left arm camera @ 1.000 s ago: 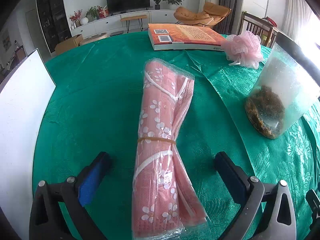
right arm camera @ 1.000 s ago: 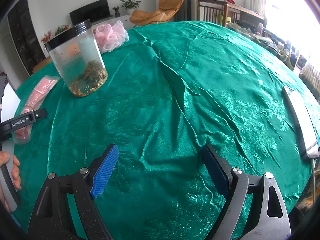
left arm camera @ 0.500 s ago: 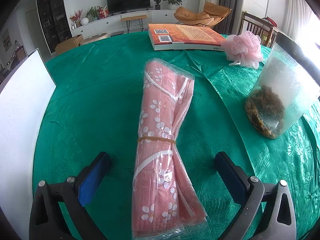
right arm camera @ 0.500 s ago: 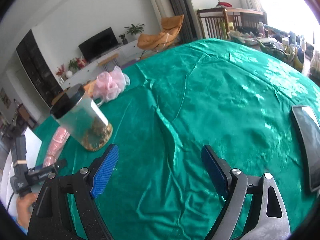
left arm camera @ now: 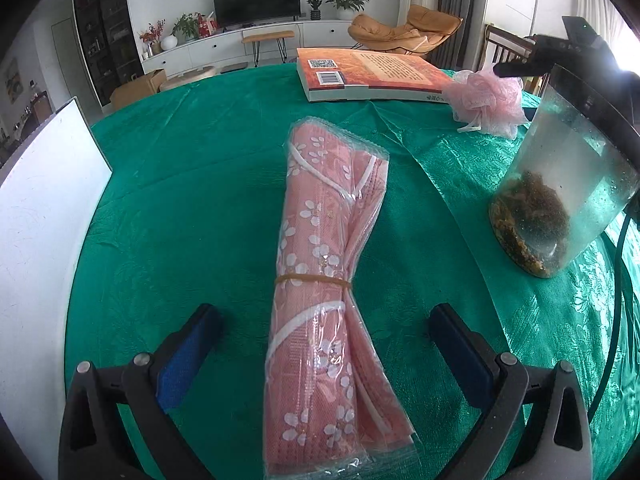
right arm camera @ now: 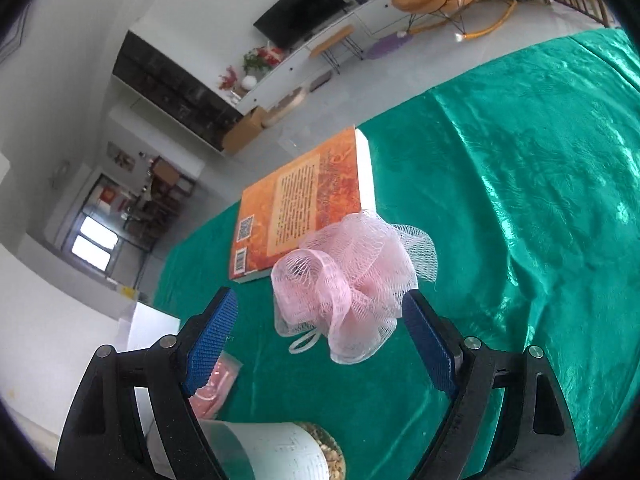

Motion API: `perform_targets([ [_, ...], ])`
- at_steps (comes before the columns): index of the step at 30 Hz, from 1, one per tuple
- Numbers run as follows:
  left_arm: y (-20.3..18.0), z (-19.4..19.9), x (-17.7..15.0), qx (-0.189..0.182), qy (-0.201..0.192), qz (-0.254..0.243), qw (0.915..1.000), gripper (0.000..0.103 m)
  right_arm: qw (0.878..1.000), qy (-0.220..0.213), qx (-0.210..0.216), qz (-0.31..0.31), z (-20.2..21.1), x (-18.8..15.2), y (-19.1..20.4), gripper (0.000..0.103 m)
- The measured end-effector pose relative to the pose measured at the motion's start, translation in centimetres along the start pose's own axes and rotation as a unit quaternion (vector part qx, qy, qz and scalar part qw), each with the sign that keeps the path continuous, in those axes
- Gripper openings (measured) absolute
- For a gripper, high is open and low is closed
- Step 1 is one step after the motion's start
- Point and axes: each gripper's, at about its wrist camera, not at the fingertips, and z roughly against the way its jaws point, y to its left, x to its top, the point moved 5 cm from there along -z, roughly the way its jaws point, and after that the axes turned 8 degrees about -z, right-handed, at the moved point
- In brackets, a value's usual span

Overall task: Organize soft objects
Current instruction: 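Hold the pink roll in the left tool while the right tool grasps the pink mesh puff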

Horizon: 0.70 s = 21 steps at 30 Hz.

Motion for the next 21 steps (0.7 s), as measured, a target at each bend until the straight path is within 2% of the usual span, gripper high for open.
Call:
perform_targets([
  [1,0.0,0.0,0.0,0.000,0.000,0.000,1.0000,0.103,1.000,0.006,-0.028,0.008,-0.9,0.2,-0.2,0.076],
  [2,0.0,0.0,0.0,0.000,0.000,0.000,1.0000,0.103,0.999,0.013,-0.044,0.012,-1.4,0.1,-0.6,0.027],
  [3,0.0,0.0,0.0,0.000,0.000,0.000,1.0000,0.103,0.999,0.022,-0.046,0.002,-1.6,-0.2,-1.3,0.010],
  [4,0.0,0.0,0.0,0.000,0.000,0.000,1.0000,0.103,0.999,0.012,-0.048,-0.014,-1.1,-0.5,-2.2,0.009],
  [8,0.0,-0.1,0.0,0.000,0.000,0.000,1.0000,0.103,0.998,-0.023,-0.050,-0.032,4.2,-3.1,-4.8,0.009],
  [15,0.0,-0.1,0.0,0.000,0.000,0.000,1.0000,0.103,0.994,0.021,-0.094,-0.047,11.2,-10.1,-7.7,0.010],
  [17,0.0,-0.1,0.0,0.000,0.000,0.000,1.0000,0.103,0.990,0.015,-0.134,-0.042,12.7,-11.5,-8.2,0.015],
  [18,0.0,-0.1,0.0,-0.001,0.001,0.000,1.0000,0.103,0.985,0.006,-0.169,-0.033,13.3,-12.2,-8.3,0.023],
  [19,0.0,0.0,0.0,-0.002,0.003,-0.001,1.0000,0.103,0.981,-0.006,-0.193,-0.028,13.9,-12.8,-8.4,0.037],
  [20,0.0,0.0,0.2,-0.005,0.012,-0.004,0.9999,0.103,0.978,-0.020,-0.206,-0.026,14.5,-13.3,-8.3,0.069],
  [21,0.0,-0.1,0.3,-0.013,0.029,-0.010,0.9995,0.103,0.977,-0.044,-0.209,-0.025,15.4,-13.8,-8.2,0.077],
])
